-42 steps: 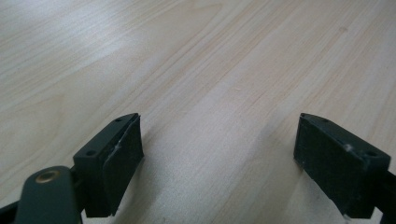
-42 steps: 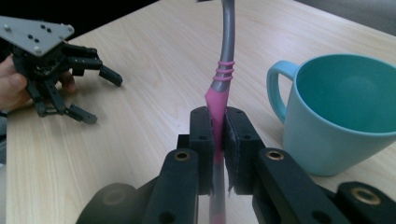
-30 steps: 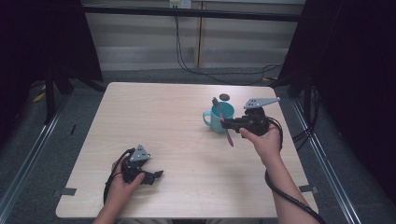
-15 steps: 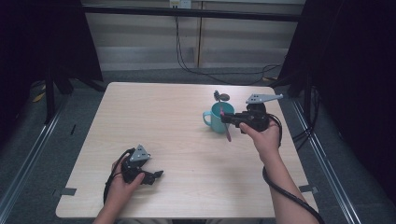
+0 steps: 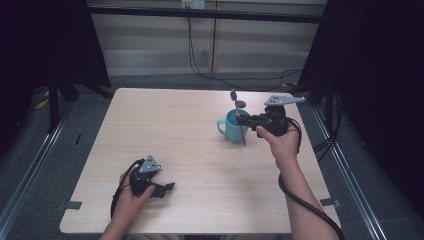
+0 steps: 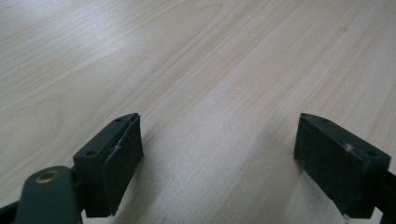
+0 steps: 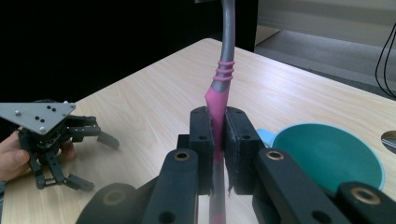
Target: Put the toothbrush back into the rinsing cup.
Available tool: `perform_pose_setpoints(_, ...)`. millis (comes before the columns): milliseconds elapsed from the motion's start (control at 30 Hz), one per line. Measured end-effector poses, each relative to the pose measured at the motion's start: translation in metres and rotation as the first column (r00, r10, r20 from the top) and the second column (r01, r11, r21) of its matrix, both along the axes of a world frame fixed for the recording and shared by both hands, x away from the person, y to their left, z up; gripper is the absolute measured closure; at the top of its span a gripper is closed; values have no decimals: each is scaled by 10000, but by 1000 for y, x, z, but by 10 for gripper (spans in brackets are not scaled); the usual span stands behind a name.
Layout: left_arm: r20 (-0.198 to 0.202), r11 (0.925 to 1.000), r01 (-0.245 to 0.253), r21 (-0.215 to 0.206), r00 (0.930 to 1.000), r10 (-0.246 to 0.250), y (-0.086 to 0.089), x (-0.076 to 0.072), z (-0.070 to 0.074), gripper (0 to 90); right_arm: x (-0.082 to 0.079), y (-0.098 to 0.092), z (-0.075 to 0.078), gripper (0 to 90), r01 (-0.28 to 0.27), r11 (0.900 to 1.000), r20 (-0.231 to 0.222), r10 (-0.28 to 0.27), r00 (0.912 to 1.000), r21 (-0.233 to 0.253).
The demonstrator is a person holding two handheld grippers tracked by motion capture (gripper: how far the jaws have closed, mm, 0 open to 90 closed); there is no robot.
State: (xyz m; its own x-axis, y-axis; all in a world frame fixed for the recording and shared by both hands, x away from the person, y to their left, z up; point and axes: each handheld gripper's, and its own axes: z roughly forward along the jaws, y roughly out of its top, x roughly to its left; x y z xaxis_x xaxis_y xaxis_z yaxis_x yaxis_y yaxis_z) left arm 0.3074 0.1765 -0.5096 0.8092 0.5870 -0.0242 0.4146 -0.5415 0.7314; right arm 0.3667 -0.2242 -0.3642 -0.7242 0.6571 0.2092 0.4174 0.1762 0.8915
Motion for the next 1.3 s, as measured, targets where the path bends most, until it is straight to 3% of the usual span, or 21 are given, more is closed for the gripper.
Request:
perform_pose_setpoints(800,55,10000,22,43,10000,-22,0,0,0,152,12,0,7,823,628,9966,453,-652,9968,536)
perform_pose_setpoints(1300,53,10000,35,24,10000,-35,0,0,0,152,24,-1,5,823,1006,9916,494,-1049,9933,816)
